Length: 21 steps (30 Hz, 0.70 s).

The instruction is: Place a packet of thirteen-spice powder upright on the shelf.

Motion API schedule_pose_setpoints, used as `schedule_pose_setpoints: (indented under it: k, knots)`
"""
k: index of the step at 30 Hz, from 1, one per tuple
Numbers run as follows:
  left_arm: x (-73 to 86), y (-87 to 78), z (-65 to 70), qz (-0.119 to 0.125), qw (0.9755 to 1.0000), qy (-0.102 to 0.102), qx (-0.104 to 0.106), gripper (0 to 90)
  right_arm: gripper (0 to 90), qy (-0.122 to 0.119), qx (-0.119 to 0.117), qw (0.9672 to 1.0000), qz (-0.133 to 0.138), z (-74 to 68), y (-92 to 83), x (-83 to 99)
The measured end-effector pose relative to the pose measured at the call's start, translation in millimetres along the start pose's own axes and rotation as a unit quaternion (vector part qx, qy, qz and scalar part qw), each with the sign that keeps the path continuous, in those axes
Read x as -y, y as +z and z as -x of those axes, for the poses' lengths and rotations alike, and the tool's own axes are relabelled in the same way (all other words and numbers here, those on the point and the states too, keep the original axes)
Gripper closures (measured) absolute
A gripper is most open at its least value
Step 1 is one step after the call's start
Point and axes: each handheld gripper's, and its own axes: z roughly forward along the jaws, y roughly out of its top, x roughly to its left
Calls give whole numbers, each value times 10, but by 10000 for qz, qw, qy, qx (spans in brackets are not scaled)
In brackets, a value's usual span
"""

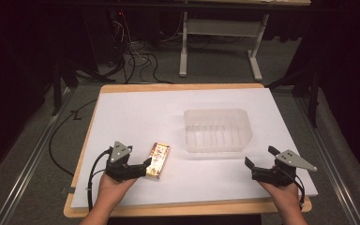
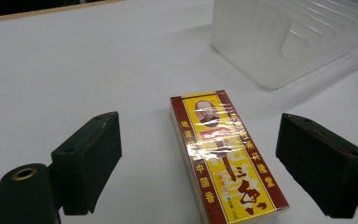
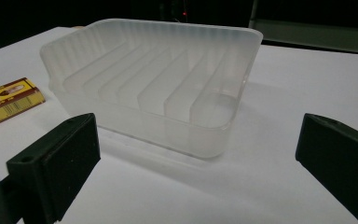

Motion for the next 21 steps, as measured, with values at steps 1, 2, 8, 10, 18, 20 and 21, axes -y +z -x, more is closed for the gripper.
schedule_pose_setpoints:
  k: [1, 2, 8, 10, 18, 20, 21]
  knots:
    - [2, 11, 15, -13, 10000, 21, 2, 145, 1, -13, -8, 10000, -1, 0, 1, -1]
    - [4, 22, 29, -36, 10000, 47, -2, 143, 1, -16, -11, 10000, -5, -2, 1, 0]
    - [24, 114, 127, -277, 9994, 221, 19, 132, 1, -40, -22, 10000, -24, -7, 7, 3]
    - [33, 151, 162, -349, 9991, 240, 38, 130, 1, -47, -23, 10000, -30, -8, 8, 4]
    - [94, 317, 260, -895, 9949, 458, -16, 113, 1, -57, -48, 10000, -58, -14, 19, 8]
    - [105, 348, 258, -1031, 9937, 433, -13, 92, 2, -62, -45, 9999, -68, -11, 21, 10]
    - [111, 356, 256, -1043, 9936, 430, -26, 82, 2, -54, -35, 9999, -79, -10, 21, 11]
